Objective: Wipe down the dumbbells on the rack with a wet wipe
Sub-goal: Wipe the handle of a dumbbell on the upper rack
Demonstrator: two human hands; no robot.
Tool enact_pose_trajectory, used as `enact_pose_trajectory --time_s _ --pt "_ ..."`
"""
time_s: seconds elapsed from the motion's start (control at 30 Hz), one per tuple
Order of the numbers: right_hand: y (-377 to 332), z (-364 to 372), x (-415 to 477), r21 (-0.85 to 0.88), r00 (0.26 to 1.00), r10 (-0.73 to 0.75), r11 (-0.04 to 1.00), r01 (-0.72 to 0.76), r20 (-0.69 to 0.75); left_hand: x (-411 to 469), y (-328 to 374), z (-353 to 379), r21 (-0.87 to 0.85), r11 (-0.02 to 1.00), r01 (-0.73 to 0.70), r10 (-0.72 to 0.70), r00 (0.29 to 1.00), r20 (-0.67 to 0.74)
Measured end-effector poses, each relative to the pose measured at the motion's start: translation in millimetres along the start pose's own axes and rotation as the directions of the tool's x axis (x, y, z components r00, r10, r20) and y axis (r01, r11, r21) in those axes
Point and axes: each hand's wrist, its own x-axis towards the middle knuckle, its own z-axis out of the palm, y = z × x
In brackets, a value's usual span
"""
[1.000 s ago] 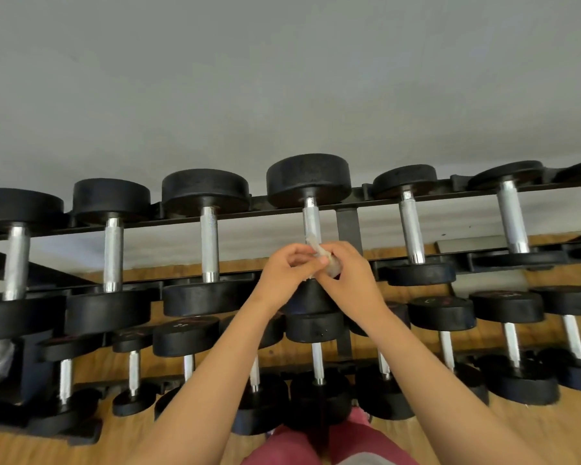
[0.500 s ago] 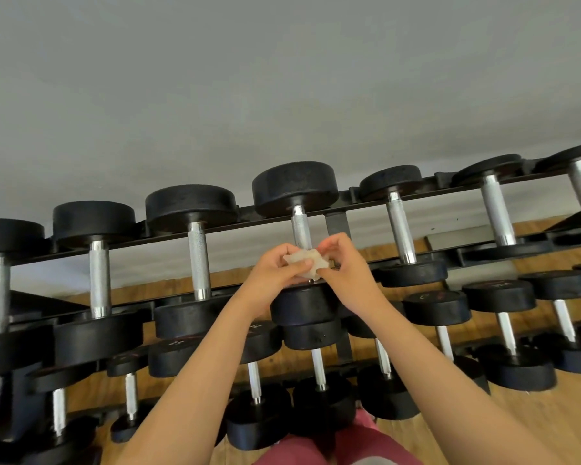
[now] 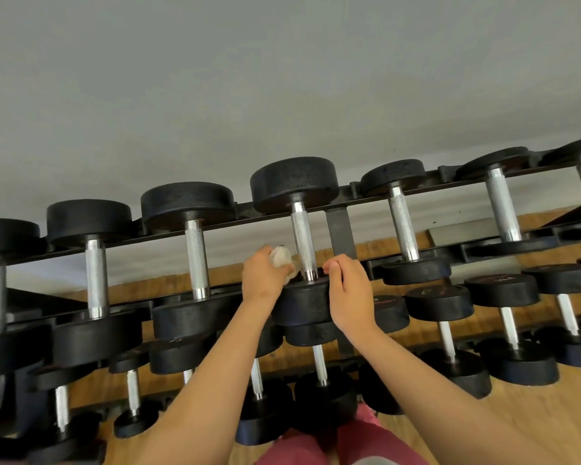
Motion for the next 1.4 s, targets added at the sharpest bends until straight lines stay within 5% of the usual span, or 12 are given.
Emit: enact_pose_trajectory --time_s 0.07,0.17,0.33,0.43,0.53,0.8,1.23,1.4 --pt "1 1 0 0.005 1.000 -0.010 1.000 0.010 -0.004 4 -1 -1 0.006 1.000 0.015 -0.015 0.994 0.111" --pt "2 2 0 0.014 1.000 -0.010 1.000 0.010 -0.019 2 -1 -10 -0.230 0.962 0.150 -0.060 0.932 0.357" --pt "4 4 0 0.029 0.999 0.002 1.000 -0.001 -0.034 6 3 -22 -0.488 0.736 0.469 -0.245 0.857 0.453" --pt "5 5 1 0.020 0.999 0.006 1.000 -0.005 -0.033 5 7 -20 -0.298 0.908 0.294 -0.139 0.883 0.449" --pt "6 5 1 0.008 0.999 0.005 1.000 -0.005 -0.034 4 9 -13 -0.163 0.974 0.158 -0.078 0.908 0.413" --pt "7 5 1 0.017 0.999 -0.014 1.000 0.014 -0.040 24 9 4 0.019 0.991 0.132 -0.127 0.892 0.434" --pt "4 3 0 0.015 0.999 0.004 1.000 -0.003 -0.041 8 2 6 -0.242 0.941 0.236 -0.181 0.956 0.230" --pt "4 3 0 0.011 1.000 0.003 1.000 -0.003 -0.029 14 15 7 0.007 0.986 0.168 -0.161 0.925 0.344"
